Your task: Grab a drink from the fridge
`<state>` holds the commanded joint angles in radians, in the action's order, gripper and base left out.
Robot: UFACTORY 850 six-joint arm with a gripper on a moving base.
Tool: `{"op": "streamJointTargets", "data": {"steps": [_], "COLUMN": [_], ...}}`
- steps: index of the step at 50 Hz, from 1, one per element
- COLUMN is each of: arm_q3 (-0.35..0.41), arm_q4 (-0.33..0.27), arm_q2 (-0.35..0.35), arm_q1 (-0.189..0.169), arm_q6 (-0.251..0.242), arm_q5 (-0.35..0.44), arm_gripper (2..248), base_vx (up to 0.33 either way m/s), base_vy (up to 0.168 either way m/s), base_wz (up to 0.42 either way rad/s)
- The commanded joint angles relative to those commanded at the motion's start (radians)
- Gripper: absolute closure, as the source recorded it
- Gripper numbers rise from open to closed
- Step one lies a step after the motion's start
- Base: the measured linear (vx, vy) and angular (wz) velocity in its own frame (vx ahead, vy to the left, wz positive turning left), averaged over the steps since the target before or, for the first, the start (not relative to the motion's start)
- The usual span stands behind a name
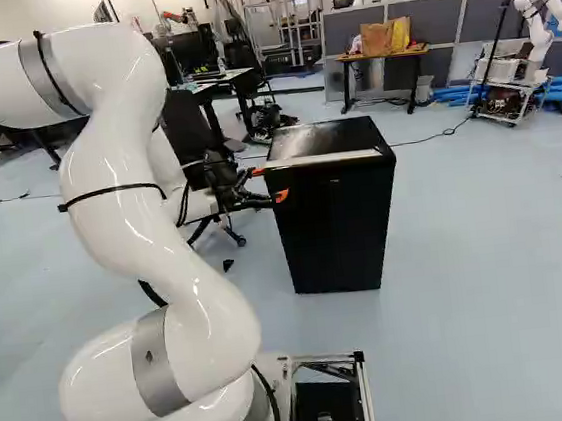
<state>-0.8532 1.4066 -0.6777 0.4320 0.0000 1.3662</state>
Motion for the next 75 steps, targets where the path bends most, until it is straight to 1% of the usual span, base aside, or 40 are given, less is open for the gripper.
{"op": "streamJointTargets", "data": {"steps": [10, 18, 75], "arm_q3": [0.000, 0.000, 0.000], "arm_q4": [0.002, 0.017, 0.181], "arm_q2": [0.000, 0.000, 0.000], "arm_q1": [0.000, 0.000, 0.000], "arm_q6": [0.000, 0.000, 0.000], "arm_q5": [0.000, 0.000, 0.000], "arm_gripper": [3, 3, 3], "base_vx": [0.000, 0.000, 0.000], "base_vy": [0.000, 0.000, 0.000], "base_wz": [0.000, 0.000, -0.001]}}
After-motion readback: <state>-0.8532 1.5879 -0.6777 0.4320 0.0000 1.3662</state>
